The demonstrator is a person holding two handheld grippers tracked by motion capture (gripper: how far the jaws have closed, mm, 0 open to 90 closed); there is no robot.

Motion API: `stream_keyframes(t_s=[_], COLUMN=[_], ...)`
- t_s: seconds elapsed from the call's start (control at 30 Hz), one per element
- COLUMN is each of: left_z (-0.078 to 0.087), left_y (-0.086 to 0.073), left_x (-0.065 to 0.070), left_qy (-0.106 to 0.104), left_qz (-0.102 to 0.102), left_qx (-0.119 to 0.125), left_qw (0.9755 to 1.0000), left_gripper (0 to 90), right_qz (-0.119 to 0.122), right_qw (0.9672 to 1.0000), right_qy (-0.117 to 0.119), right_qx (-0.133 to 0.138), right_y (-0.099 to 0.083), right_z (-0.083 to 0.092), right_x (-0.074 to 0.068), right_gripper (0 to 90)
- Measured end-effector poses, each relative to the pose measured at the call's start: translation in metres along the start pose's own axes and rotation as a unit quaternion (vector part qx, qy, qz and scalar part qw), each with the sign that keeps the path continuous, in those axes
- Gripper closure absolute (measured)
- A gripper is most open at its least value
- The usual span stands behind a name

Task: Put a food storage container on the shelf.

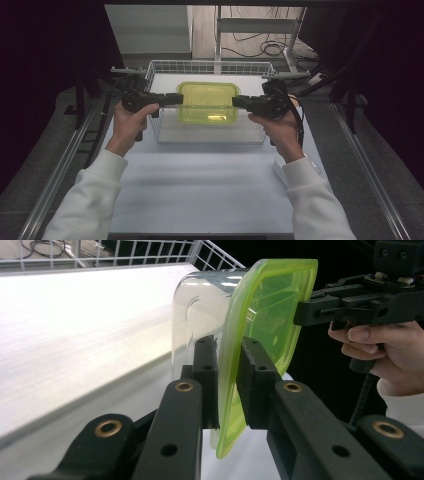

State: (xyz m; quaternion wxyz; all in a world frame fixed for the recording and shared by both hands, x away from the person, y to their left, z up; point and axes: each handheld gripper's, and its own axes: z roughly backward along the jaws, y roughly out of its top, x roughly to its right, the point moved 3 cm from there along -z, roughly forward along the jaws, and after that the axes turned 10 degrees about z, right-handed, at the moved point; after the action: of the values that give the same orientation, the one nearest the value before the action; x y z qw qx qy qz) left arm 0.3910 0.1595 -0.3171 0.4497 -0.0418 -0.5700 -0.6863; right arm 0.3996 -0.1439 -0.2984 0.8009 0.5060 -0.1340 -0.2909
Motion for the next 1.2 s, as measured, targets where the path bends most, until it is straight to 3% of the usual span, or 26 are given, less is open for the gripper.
stream_keyframes(t_s=[0.03, 0.3, 0.73, 0.87, 1.1, 1.2], left_z=[-0.003, -0.009, -0.031, -0.040, -0.052, -0.055], left_y=[0.005, 0.020, 0.044, 0.050, 0.053, 0.056], left_x=[-0.006, -0.019, -0.042, -0.053, -0.071, -0.076], left_qy=[-0.002, -0.004, -0.003, 0.005, -0.001, -0.006], left_qz=[0.006, 0.017, 0.027, 0.039, 0.070, 0.087], left_qx=[0.001, 0.007, -0.003, -0.010, -0.025, -0.017], left_qw=[1.0000, 0.9998, 0.9996, 0.9992, 0.9972, 0.9961], left_gripper=[80.1, 80.3, 80.5, 80.6, 80.6, 80.5], right_qz=[-0.003, -0.016, -0.036, -0.056, -0.078, -0.095], right_qw=[1.0000, 0.9997, 0.9993, 0.9983, 0.9968, 0.9952], right_qy=[-0.002, 0.002, 0.001, 0.007, 0.014, 0.021], right_qx=[0.000, 0.016, 0.010, 0.012, 0.007, 0.004], right_y=[0.003, 0.015, 0.022, 0.021, 0.018, 0.018], right_z=[-0.004, -0.016, -0.034, -0.046, -0.057, -0.061], right_x=[0.004, 0.021, 0.052, 0.068, 0.080, 0.087], right_gripper=[79.6, 80.0, 80.0, 80.1, 80.2, 80.2])
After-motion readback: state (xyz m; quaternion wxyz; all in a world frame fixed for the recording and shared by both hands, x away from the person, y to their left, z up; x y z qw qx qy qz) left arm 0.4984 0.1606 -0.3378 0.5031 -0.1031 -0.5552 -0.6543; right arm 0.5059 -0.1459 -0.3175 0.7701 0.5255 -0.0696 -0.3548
